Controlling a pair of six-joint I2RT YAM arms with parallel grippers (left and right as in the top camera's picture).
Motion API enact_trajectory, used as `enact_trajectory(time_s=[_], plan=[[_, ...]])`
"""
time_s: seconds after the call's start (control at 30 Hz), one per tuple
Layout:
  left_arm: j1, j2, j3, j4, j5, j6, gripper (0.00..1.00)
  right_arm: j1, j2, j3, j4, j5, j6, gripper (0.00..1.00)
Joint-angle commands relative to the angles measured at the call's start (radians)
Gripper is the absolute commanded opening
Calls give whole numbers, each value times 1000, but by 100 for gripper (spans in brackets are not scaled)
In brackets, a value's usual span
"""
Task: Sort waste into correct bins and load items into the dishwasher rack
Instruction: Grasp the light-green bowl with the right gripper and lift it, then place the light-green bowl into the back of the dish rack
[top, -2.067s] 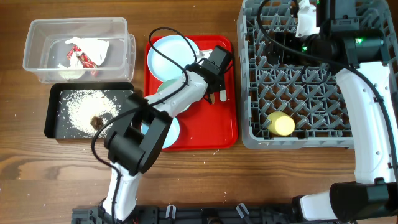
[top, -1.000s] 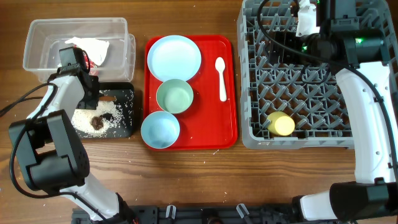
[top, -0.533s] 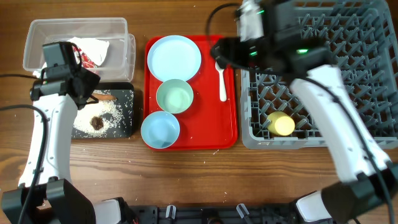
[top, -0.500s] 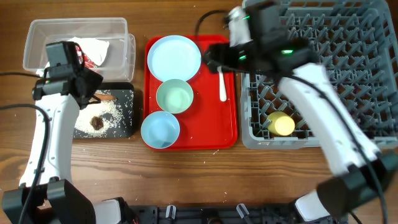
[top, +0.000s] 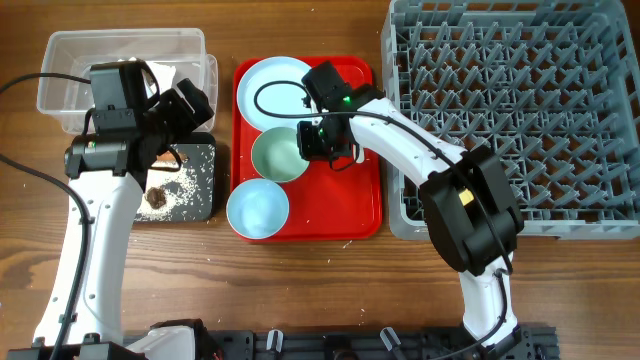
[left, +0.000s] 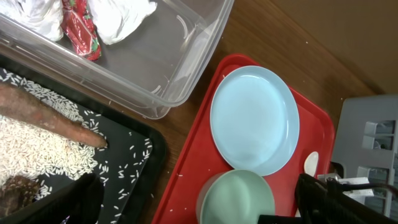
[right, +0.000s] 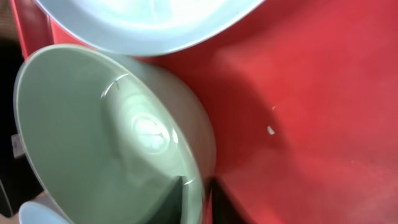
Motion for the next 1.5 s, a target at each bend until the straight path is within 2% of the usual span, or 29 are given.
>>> enact_trajectory(time_s=[0.0,0.17,0.3,0.37,0.47,0.53,0.57,0.63,0.7,0.8,0.9,1.07,1.2,1.33,1.4,1.47], plan=[[-3,-12,6,3,15,16,100,4,17,-6,5,11,15,4],[-4,-12,6,3,15,16,100,-8,-7,-5,3,29,11,4],[-4,-12,6,3,15,16,100,-93,-212,27,-72,51,-20,4],[-4,-12,6,3,15,16,100,-135,-345,31,-105,191,-22,4],[-4,-12,6,3,15,16,100,-218,-569,31,-145,642,-13,4],[-4,-12,6,3,15,16,100,-259,-607,31,-127,950,-17,4],[-4,-12,6,3,15,16,100,-283,-598,29,-78,1110,-83,4],[-4,-12,6,3,15,16,100,-318,-541,18,77,1241,-261,4],[-4,-12,6,3,15,16,100,-344,-457,18,241,1272,-453,4],[-4,-12,6,3,15,16,100,-367,-259,18,569,1353,-857,4],[-3,-12,6,3,15,16,100,-367,-96,18,777,1368,-1138,4],[-4,-12,6,3,15,16,100,-367,11,18,811,1371,-1164,4],[-4,-12,6,3,15,16,100,-362,17,17,793,1321,-1155,4],[-4,-12,6,3,15,16,100,-314,17,17,663,1273,-1168,6],[-3,-12,6,3,15,16,100,-288,17,17,632,1274,-1168,20],[-4,-12,6,3,15,16,100,-262,17,17,633,1278,-1167,43]])
